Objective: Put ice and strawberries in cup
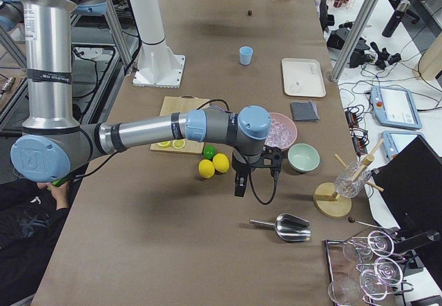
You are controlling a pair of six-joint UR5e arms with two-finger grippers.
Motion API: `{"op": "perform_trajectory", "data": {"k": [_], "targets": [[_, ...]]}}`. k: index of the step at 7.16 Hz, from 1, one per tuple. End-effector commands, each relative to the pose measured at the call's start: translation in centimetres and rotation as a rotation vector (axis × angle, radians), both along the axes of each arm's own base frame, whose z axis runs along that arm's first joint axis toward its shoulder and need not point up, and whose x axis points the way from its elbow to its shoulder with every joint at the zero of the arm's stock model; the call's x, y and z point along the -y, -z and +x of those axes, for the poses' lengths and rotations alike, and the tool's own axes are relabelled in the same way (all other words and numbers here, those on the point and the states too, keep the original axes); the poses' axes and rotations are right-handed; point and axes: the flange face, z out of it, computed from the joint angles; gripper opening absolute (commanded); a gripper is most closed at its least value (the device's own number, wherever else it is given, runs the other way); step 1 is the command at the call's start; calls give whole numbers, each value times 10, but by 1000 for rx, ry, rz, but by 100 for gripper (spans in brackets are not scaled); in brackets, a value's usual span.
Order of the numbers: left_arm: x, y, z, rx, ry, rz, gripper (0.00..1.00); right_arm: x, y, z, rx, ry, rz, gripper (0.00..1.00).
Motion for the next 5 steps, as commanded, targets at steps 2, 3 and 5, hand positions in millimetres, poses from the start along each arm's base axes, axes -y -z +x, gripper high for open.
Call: {"op": "perform_trajectory", "data": {"k": [2,3,5], "targets": [[2,3,1,0,-1,5,98,40,45,-10,2,-16,59,100],[2,2,1,0,-1,3,98,60,74,-41,10,-37,40,100],[2,0,1,0,-2,0,98,84,119,-92,46,-45,43,100]]}}
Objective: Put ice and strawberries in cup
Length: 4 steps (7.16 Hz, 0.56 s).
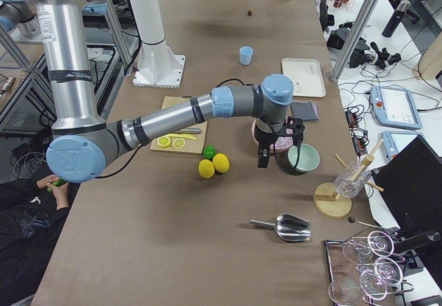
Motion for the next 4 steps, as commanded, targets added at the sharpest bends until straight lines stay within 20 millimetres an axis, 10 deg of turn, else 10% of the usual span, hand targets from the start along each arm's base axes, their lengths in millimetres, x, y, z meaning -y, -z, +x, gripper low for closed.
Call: {"op": "perform_trajectory", "data": {"k": [1,4], "targets": [[0,-2,1,0,-1,-3,98,17,34,-58,51,-7,19,99],[2,-3,1,0,-1,-6,98,28,56,-153,117,-50,35,90]]}}
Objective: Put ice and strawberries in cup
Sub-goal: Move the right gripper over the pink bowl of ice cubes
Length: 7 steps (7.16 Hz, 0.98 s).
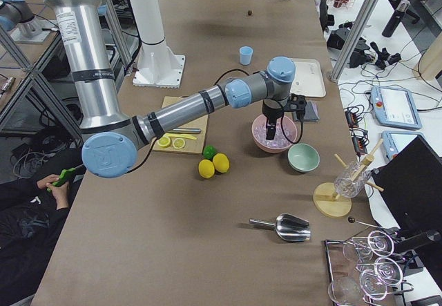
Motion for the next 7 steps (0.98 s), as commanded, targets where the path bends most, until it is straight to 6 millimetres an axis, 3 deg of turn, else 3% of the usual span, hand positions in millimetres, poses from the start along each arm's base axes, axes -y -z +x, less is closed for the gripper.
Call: {"op": "perform_trajectory", "data": {"k": [1,2,7], "targets": [[1,0,0,0,0,1,98,11,-4,-67,12,-39,34,89],[1,0,0,0,0,1,98,23,-12,-90,0,-36,63,89],[22,-4,0,-1,-3,-3,98,30,1,-136,-15,8,94,78]]}}
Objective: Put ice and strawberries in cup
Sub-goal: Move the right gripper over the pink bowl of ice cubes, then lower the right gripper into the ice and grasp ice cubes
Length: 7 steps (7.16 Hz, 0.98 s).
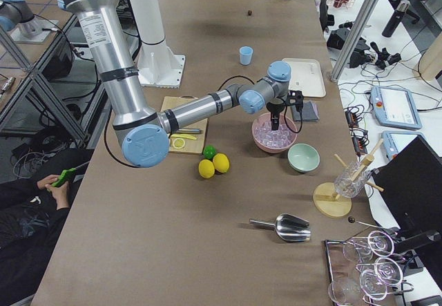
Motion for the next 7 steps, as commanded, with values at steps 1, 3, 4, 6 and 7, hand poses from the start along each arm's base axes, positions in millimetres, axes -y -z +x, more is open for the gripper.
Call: {"op": "perform_trajectory", "data": {"k": [1,3,4,6,7], "targets": [[10,-5,0,0,-2,-6,98,13,2,-18,-31,-2,14,76],[13,-4,0,0,-1,-5,98,19,-9,-24,-54,2,8,75],[13,-4,0,0,-2,-4,98,18,-11,-28,-58,7,3,75],[13,-4,0,0,-2,-4,98,14,-18,-36,-66,22,-5,75],[13,-4,0,0,-2,-4,98,12,-23,-36,-67,25,-13,75]]}}
